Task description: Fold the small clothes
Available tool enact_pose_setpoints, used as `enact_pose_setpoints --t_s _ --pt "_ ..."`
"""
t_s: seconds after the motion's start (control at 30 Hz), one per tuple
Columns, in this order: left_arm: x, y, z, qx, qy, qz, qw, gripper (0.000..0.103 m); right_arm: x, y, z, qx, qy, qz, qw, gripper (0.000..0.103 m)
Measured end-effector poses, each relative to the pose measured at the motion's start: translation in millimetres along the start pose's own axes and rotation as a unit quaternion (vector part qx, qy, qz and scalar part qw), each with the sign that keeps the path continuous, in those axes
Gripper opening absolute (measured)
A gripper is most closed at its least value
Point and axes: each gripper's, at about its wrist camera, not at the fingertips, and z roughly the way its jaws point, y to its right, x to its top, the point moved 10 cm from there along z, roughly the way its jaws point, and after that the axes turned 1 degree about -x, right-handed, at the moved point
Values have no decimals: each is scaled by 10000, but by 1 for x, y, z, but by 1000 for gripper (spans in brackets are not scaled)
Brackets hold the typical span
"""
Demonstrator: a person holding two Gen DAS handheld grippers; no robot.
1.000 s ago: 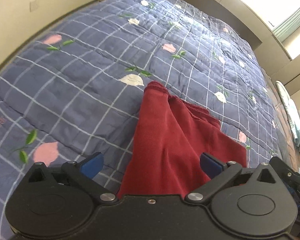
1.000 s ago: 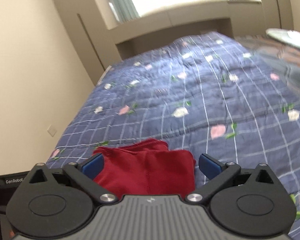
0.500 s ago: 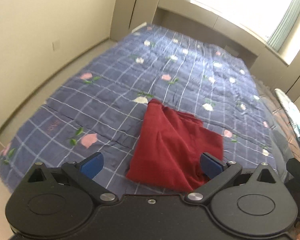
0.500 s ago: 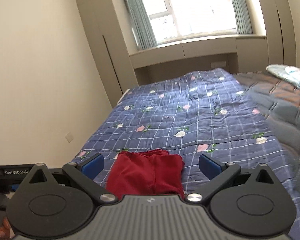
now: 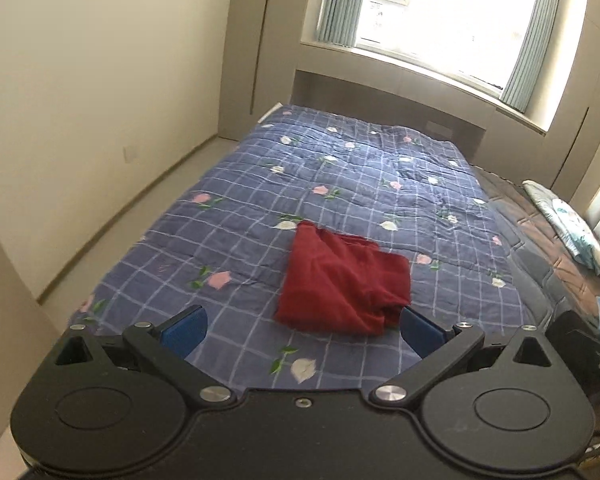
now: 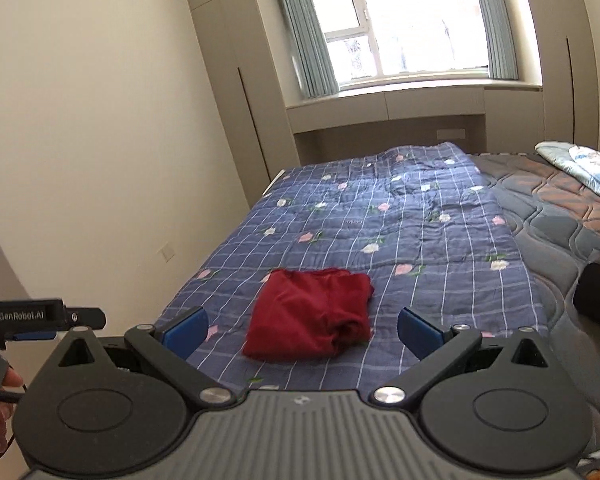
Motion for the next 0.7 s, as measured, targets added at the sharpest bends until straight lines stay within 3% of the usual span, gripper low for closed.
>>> enact_pose_setpoints --t_s 0.3,0.53,0.7 --pt "-36 -24 -53 373 40 246 9990 102 -20 -30 -15 130 -457 -333 9983 103" --pt "-42 -34 -57 408 29 210 9989 102 -32 -45 -8 121 -794 -515 9954 103" --pt "-43 -33 -45 402 -56 441 9982 102 -32 -49 1 8 -932 -493 9944 103"
